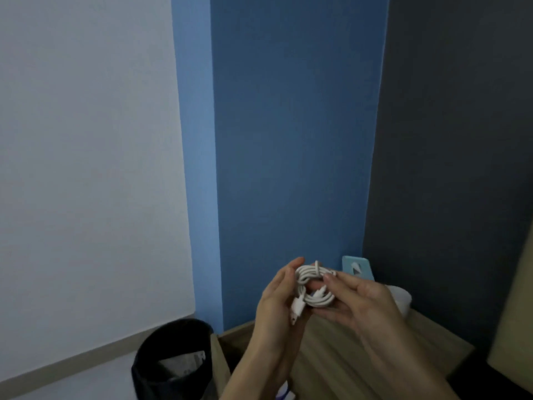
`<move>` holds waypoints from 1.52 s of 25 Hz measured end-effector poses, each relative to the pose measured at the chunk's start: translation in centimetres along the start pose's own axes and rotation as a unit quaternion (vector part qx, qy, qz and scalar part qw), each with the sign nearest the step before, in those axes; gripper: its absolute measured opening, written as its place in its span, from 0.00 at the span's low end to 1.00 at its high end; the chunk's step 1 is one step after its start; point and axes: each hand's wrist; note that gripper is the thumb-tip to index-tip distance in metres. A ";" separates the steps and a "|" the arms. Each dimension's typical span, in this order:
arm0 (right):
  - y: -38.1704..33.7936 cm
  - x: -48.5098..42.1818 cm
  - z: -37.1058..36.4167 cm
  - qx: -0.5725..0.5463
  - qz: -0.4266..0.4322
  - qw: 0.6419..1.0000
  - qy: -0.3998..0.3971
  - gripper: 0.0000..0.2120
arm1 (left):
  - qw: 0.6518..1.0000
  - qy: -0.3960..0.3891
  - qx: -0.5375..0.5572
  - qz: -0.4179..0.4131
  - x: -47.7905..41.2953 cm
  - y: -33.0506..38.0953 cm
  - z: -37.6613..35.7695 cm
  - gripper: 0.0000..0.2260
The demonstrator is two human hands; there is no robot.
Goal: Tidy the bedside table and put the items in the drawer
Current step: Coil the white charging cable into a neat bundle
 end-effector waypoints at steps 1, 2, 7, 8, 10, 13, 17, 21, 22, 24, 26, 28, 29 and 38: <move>1.7 -0.9 0.1 -0.007 -0.026 1.000 0.006 0.09 | 1.000 0.023 -0.006 0.019 -0.8 -1.0 1.5 0.13; 3.4 -1.7 0.4 -0.015 -0.047 0.999 0.009 0.09 | 0.998 0.043 -0.019 0.035 -1.4 -1.9 2.9 0.14; 14.4 -6.0 2.0 -0.056 -0.194 0.978 0.043 0.07 | 0.980 0.156 -0.078 0.092 -4.3 -7.3 11.7 0.12; 17.0 -6.8 2.6 -0.064 -0.223 0.972 0.050 0.07 | 0.973 0.180 -0.095 0.106 -4.6 -8.6 13.3 0.11; 21.1 -7.5 3.8 -0.070 -0.267 0.959 0.067 0.08 | 0.956 0.223 -0.131 0.140 -4.8 -10.8 15.9 0.10; 26.5 -8.4 5.2 -0.066 -0.325 0.939 0.092 0.08 | 0.933 0.273 -0.142 0.186 -5.1 -13.8 20.0 0.11; 32.1 -8.7 6.5 -0.049 -0.381 0.915 0.121 0.07 | 0.917 0.275 -0.221 0.186 -4.2 -16.5 24.1 0.10; 36.5 -8.4 6.7 -0.034 -0.427 0.895 0.125 0.04 | 0.899 0.267 -0.298 0.177 -3.2 -18.3 26.0 0.11; 37.3 -8.4 6.5 -0.030 -0.435 0.892 0.123 0.04 | 0.898 0.276 -0.298 0.169 -3.0 -18.5 26.2 0.11; 39.1 -8.3 6.2 -0.001 -0.446 0.885 0.131 0.06 | 0.885 0.314 -0.320 0.124 -3.0 -18.6 26.6 0.13; 40.8 -8.3 5.8 0.069 -0.447 0.882 0.134 0.11 | 0.849 0.383 -0.356 0.083 -3.2 -18.6 27.1 0.13; 41.8 -8.2 5.0 0.099 -0.440 0.883 0.128 0.12 | 0.823 0.431 -0.364 0.074 -3.3 -18.5 27.3 0.16; 42.2 -8.2 4.7 0.108 -0.434 0.885 0.125 0.12 | 0.824 0.441 -0.346 0.084 -3.4 -18.5 27.4 0.18; 42.4 -8.1 3.7 0.366 -0.333 0.867 0.064 0.05 | 0.848 0.445 -0.264 0.118 -3.7 -18.8 27.5 0.25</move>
Point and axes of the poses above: each hand's wrist, its own x-axis away from the middle knuckle, its own z-axis out of the back of the hand, y = z × x, and after that the axes turned 4 degrees about -z, right-handed
